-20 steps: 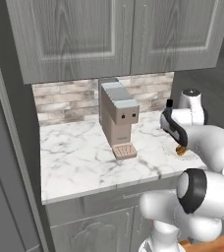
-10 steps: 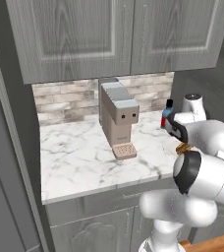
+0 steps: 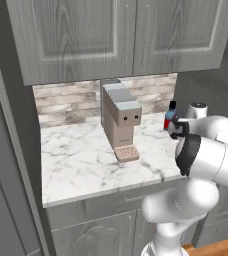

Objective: Pick the hotdog bun from the counter and place it in the microwave.

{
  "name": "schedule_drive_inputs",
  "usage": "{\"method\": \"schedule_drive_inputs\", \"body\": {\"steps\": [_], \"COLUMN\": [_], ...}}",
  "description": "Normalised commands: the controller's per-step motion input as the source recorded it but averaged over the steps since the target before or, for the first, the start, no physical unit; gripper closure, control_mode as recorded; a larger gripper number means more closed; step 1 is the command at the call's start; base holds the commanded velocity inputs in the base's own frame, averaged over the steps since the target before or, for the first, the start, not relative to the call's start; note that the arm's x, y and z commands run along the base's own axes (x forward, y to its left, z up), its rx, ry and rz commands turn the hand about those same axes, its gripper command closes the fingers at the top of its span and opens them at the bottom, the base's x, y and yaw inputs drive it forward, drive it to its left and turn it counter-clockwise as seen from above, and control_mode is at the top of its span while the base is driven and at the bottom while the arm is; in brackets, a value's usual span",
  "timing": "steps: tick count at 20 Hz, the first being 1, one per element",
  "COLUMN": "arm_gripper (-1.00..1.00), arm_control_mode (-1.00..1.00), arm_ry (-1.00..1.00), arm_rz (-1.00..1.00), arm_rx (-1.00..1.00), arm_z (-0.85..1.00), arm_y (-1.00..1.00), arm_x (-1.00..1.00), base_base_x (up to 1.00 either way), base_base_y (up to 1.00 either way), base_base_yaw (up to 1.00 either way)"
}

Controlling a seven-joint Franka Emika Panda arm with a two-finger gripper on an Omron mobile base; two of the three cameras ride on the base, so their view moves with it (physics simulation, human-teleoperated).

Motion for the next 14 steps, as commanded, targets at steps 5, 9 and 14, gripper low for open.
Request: {"method": "schedule_drive_inputs", "body": {"steps": [5,9,14], "arm_gripper": [-1.0,-1.0,-1.0], "arm_control_mode": [-1.0,-1.0,-1.0], "arm_ry": [0.0,0.0,0.0], "arm_rz": [0.0,0.0,0.0], "arm_rx": [0.01,0.0,0.0], "arm_z": [-0.22,-0.1,-0.22], "arm_y": [-0.11,-0.08,-0.02], "arm_x": [0.13,0.2,0.2], "base_base_x": [0.0,0.0,0.0], "base_base_y": [0.0,0.0,0.0], "base_base_yaw": [0.0,0.0,0.0]}}
